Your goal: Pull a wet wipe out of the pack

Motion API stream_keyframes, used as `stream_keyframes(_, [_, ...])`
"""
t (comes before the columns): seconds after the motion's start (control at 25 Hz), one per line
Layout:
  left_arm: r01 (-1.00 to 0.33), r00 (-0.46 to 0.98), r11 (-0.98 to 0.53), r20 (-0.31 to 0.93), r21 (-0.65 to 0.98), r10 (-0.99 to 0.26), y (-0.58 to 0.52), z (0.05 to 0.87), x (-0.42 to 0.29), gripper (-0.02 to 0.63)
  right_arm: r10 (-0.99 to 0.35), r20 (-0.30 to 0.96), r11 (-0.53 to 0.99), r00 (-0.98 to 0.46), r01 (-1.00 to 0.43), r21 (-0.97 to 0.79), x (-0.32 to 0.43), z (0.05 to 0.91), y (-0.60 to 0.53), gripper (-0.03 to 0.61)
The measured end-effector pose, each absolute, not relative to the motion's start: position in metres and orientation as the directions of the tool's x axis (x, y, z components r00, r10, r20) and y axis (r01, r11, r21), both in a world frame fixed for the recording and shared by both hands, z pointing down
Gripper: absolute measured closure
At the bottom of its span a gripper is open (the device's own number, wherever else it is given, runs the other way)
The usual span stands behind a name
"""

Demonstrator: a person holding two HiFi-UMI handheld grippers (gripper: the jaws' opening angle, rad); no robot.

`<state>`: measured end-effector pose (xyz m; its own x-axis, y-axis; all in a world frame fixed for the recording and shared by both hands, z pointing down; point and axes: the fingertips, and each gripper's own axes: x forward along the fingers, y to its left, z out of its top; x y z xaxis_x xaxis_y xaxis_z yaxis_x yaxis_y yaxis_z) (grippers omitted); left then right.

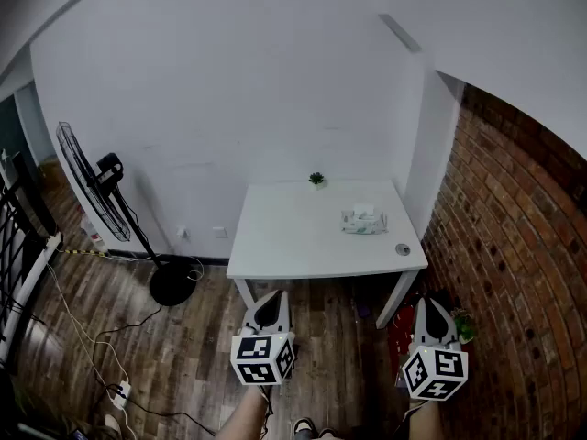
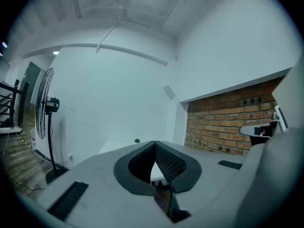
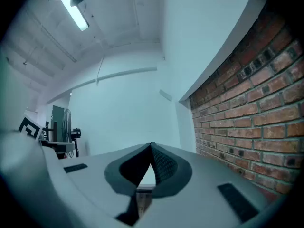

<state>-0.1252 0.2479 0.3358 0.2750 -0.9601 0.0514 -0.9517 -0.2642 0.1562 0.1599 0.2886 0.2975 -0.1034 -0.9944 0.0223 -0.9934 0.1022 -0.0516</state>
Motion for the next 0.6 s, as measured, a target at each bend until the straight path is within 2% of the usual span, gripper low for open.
stream_keyframes(0.6, [-0.957, 0.254, -0.241, 0.062, 0.16, -0.965, 0.248, 0.343, -0.133, 0.614, -0.988, 0.033, 0.144, -0.149, -0.982, -0.12, 0.154, 0.308, 0.284, 0.577])
